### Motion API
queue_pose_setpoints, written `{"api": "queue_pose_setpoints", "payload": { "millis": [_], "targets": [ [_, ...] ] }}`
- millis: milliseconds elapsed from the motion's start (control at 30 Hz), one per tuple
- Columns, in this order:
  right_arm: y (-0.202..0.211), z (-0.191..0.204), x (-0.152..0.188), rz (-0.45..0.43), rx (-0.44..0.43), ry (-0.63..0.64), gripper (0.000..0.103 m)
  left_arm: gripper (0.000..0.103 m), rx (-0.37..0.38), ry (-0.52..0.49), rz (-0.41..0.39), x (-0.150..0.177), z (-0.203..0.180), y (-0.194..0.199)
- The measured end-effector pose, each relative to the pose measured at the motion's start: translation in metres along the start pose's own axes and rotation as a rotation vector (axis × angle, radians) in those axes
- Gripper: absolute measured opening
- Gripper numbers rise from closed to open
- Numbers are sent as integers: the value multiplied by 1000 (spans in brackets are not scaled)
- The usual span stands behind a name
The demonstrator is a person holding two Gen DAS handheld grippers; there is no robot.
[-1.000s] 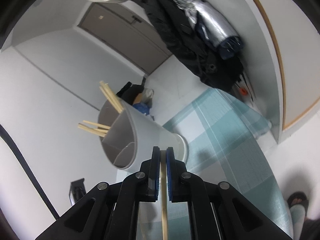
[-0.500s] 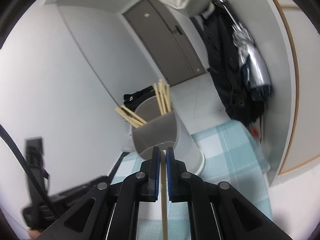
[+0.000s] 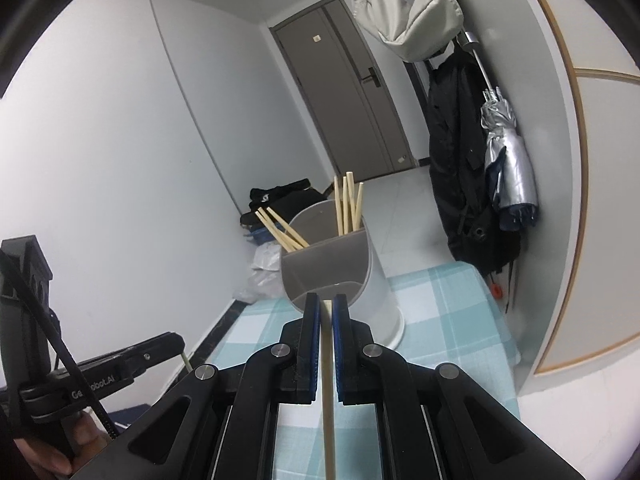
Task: Organize utensils
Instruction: 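Carry both chopsticks over the white holder and lower them into it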
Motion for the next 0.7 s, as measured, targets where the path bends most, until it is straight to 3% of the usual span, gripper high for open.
{"api": "queue_pose_setpoints", "payload": {
  "millis": [367, 700],
  "targets": [
    [4, -2, 3, 10, 5, -20, 5, 1, -6, -70, -13, 2, -9, 17],
    [2, -9, -2, 9, 34, -44, 5, 1, 61, -67, -27, -8, -13, 27]
  ]
}}
Point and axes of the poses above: each gripper's, at about its wrist camera, not at the fingertips, and y roughly against the way its jaws point, z to its left, x to its underside, the point moved 1 cm from there along -y, roughly the way its jaws point, and after that the axes turned 3 degrees about -y, right-handed, at the moved point
